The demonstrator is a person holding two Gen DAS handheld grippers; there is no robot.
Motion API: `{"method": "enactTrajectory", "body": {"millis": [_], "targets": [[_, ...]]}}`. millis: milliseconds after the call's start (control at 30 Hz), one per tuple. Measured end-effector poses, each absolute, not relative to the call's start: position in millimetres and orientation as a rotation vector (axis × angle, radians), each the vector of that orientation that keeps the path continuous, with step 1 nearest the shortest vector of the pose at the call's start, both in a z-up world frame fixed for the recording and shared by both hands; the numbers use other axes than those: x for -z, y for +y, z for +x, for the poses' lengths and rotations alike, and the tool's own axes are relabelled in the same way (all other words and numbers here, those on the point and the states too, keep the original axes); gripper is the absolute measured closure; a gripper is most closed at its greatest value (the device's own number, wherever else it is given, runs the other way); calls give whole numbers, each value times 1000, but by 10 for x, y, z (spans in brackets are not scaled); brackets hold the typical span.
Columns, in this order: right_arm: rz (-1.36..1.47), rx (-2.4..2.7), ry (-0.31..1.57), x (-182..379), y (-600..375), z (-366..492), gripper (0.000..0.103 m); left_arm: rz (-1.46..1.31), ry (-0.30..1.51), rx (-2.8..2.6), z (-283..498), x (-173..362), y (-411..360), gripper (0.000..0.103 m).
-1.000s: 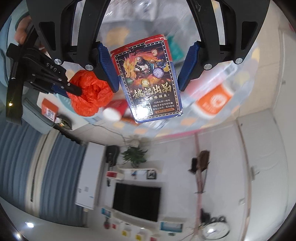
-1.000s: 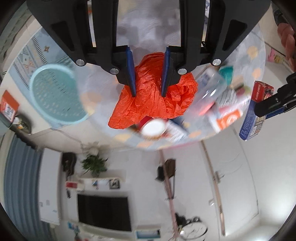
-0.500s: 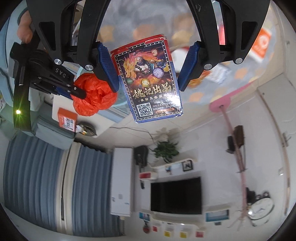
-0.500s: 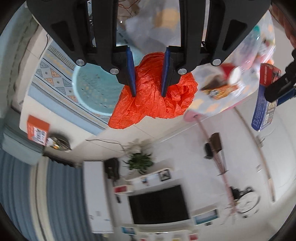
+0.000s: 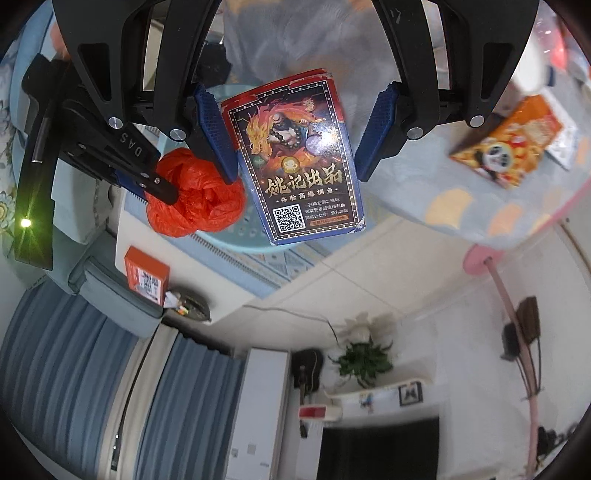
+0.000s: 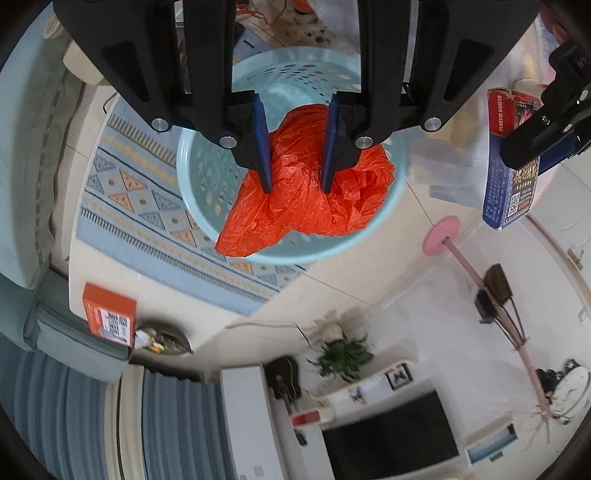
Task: Collect trash
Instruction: 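Carry the card box and orange bag over the light blue basket with both grippers, then open both grippers to drop the items into the basket, then withdraw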
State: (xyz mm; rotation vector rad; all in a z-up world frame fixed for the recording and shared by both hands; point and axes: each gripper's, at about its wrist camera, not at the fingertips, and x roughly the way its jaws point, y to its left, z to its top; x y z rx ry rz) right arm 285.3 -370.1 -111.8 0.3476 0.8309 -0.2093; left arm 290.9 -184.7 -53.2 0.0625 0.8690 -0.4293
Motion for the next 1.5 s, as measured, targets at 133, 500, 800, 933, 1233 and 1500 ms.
{"method": "enactTrajectory", "body": {"millis": [133,500,800,933,1233,1500], "targets": [[344,230,867,1274,-3719,2928,74,66,907,440,2980,673,-1951,36],[375,225,861,1214,-3744,2695,46,56,851,474,2728,424,-1879,20],[357,149,771,693,-3458,2229,46,16,732,463,2232,-131,-1594,20],[338,91,711,432,-3239,1982,46,10,661,428,1885,-447,-1289,20],[275,-66,643,33,-2562,1659,46,-7,597,244,1249,-915,-332,20],[214,-209,660,-50,-1830,1578,46,-95,562,10,678,-1089,880,20]]}}
